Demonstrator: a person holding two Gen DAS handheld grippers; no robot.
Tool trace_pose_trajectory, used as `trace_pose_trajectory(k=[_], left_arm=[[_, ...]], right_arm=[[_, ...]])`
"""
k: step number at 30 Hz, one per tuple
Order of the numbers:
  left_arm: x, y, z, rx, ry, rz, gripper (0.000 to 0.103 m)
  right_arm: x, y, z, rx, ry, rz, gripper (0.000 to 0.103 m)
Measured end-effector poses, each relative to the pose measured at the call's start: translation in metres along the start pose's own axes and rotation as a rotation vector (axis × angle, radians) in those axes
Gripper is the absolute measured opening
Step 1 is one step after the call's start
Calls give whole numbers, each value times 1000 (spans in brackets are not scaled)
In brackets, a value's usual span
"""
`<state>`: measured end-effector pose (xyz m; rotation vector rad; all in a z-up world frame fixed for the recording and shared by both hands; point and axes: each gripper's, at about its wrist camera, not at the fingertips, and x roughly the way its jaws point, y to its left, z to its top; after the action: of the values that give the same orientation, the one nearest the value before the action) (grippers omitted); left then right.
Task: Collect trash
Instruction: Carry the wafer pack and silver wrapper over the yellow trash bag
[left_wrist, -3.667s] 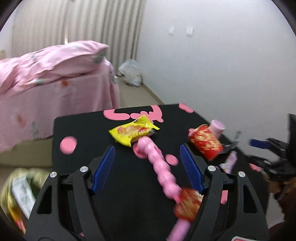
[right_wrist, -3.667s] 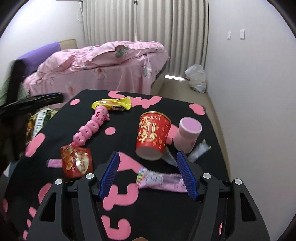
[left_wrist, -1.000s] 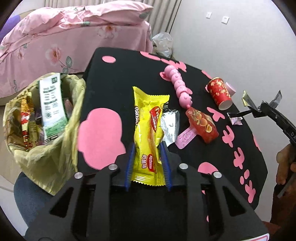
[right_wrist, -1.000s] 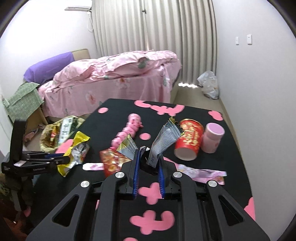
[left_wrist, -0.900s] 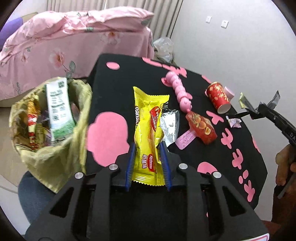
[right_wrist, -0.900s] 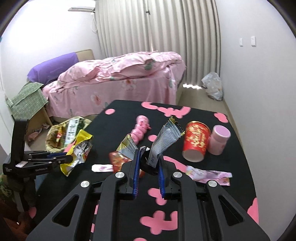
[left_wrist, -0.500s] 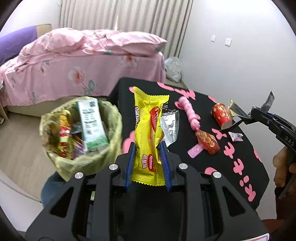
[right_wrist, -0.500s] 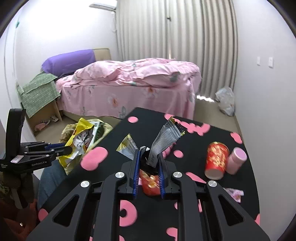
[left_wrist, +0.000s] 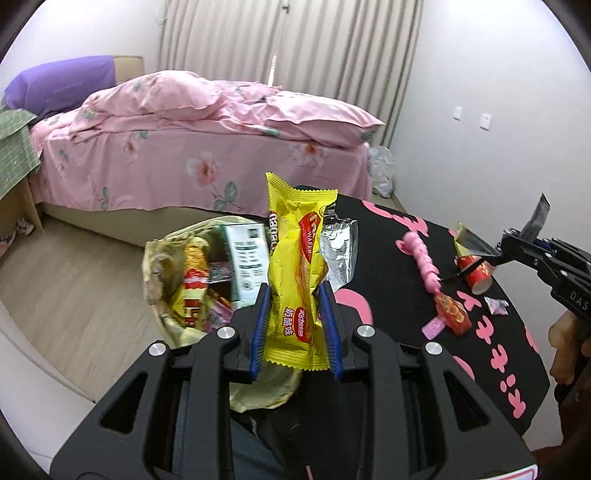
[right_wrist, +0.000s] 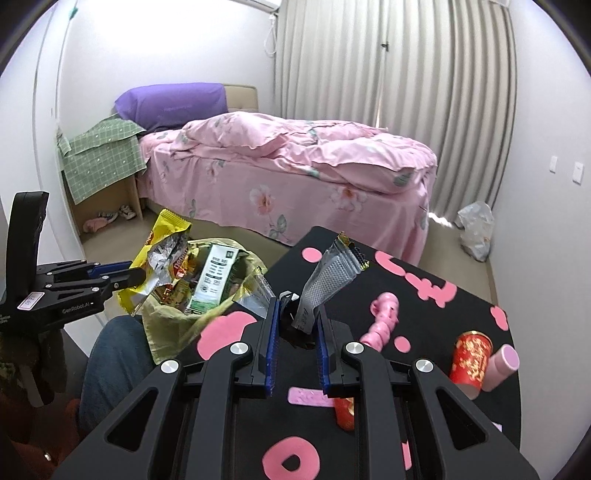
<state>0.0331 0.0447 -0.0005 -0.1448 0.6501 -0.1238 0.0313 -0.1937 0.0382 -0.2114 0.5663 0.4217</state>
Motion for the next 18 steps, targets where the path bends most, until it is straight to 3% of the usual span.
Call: trace_pose_trajectory(k=[11, 18], left_arm=[[-3, 33, 9, -71, -32, 42, 26], [5, 47, 17, -116, -43, 98, 26]], right_arm=[[22, 23, 28, -50, -13, 73, 17], [58, 33, 47, -29, -15, 184, 17]])
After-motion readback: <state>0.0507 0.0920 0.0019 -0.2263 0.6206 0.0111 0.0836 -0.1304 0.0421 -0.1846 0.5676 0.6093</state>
